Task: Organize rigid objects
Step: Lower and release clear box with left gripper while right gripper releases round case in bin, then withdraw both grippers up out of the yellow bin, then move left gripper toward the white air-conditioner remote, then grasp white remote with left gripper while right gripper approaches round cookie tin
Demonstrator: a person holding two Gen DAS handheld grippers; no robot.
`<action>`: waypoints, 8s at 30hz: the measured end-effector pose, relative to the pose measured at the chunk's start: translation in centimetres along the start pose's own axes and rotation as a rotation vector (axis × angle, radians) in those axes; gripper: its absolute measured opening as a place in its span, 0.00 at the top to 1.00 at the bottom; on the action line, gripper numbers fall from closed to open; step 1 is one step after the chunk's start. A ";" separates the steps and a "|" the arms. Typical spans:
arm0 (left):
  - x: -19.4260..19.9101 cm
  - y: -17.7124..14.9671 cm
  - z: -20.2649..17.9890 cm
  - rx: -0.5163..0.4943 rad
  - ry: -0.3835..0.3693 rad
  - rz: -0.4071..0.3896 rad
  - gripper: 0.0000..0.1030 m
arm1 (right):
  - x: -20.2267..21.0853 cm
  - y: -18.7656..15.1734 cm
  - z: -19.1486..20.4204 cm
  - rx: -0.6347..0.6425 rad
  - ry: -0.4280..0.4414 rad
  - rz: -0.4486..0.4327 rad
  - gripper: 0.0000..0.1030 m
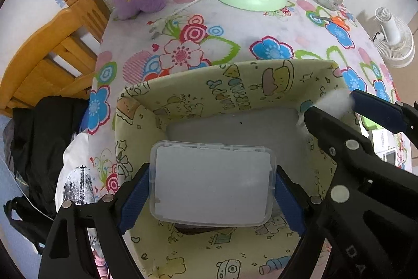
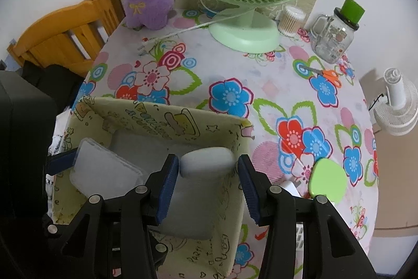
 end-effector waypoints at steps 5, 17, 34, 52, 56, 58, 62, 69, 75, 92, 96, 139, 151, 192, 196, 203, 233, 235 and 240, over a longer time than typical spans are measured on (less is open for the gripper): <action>0.2 0.2 -0.2 -0.006 -0.015 -0.012 0.03 | 0.1 0.0 -0.6 0.000 -0.041 -0.007 0.23; 0.8 -0.9 -1.3 -0.054 0.006 -0.016 0.00 | 0.2 -2.2 -1.4 -0.046 -0.015 0.034 0.21; 3.5 -2.0 -3.2 -0.037 0.015 -0.044 0.00 | 3.0 -3.8 -2.6 -0.047 0.002 0.007 0.21; 8.2 -2.3 -6.0 0.012 0.021 -0.095 0.01 | 7.7 -5.0 -5.3 -0.044 0.005 -0.030 0.21; 9.5 -2.0 -6.7 0.022 0.018 -0.116 0.01 | 9.2 -5.0 -6.3 -0.041 0.001 -0.048 0.21; 10.1 -1.9 -7.1 0.022 0.019 -0.126 0.01 | 9.8 -5.1 -6.7 -0.038 -0.001 -0.053 0.21; 11.1 -1.8 -7.8 0.018 0.023 -0.142 0.00 | 11.0 -5.2 -7.5 -0.032 0.002 -0.065 0.21; 12.4 -1.7 -9.3 0.017 0.019 -0.157 0.00 | 12.5 -5.6 -9.0 -0.018 0.030 -0.086 0.21; 13.2 -1.7 -10.9 0.024 -0.004 -0.160 0.00 | 13.6 -6.2 -10.8 -0.014 0.037 -0.097 0.16; 12.7 -2.7 -16.0 0.049 -0.060 -0.133 0.00 | 13.5 -9.0 -16.7 -0.022 0.077 -0.072 0.15; 12.1 -3.3 -17.1 0.050 -0.079 -0.111 0.00 | 13.1 -9.7 -18.2 -0.026 0.075 -0.068 0.15; 2.9 -4.3 -27.0 -0.278 -0.090 -0.066 0.00 | 5.5 -16.0 -25.2 -0.083 0.055 0.075 0.15; 3.0 -3.3 -29.5 -0.397 -0.123 -0.115 0.00 | 4.2 -16.5 -27.1 -0.165 0.007 0.099 0.15; 4.5 -5.9 -26.9 -0.342 -0.111 -0.068 0.15 | 2.4 -14.9 -25.6 -0.107 0.060 0.088 0.15; 4.3 -5.3 -28.5 -0.409 -0.129 -0.081 0.15 | 2.5 -15.6 -26.3 -0.152 0.055 0.093 0.15; 3.1 -5.8 -29.7 -0.495 -0.133 -0.077 0.34 | 2.3 -17.4 -26.3 -0.226 0.062 0.110 0.15; 3.8 -10.9 -25.5 -0.070 -0.082 0.043 0.50 | 0.5 -17.2 -23.4 -0.024 0.142 0.193 0.08; 3.9 -11.2 -25.7 -0.090 -0.071 0.040 0.50 | 0.6 -17.4 -23.5 -0.010 0.148 0.201 0.08; 4.4 -12.3 -25.4 -0.123 -0.047 0.037 0.36 | 0.5 -17.7 -22.9 0.015 0.148 0.196 0.08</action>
Point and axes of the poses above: each gripper's, at about its wrist camera, not at the fingertips, and x roughly against the way its jaws point, z to its left, y to its top, the point moved 9 cm from there along -x, roughly the way its jaws point, and after that the axes turned 14 degrees about y, right-handed, at the moved point
